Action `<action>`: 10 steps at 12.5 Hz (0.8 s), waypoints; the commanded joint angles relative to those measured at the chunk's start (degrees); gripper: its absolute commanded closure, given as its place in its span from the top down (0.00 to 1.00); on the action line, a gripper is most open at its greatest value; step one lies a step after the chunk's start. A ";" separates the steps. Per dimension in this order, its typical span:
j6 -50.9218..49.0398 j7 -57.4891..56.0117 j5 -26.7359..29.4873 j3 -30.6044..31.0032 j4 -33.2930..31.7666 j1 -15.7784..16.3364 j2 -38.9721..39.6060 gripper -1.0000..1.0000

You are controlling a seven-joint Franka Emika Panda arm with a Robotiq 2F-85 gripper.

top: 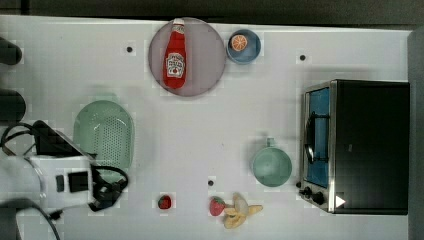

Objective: Drag strainer left to right.

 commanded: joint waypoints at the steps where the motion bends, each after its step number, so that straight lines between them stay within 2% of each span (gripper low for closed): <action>1: 6.08 19.44 1.44 3.67 -1.93 -1.01 3.67 1.00; 5: 23.15 42.05 1.16 7.32 -7.62 -0.97 14.32 1.00; 10: 40.56 54.87 -1.88 7.03 -12.20 -0.91 26.94 1.00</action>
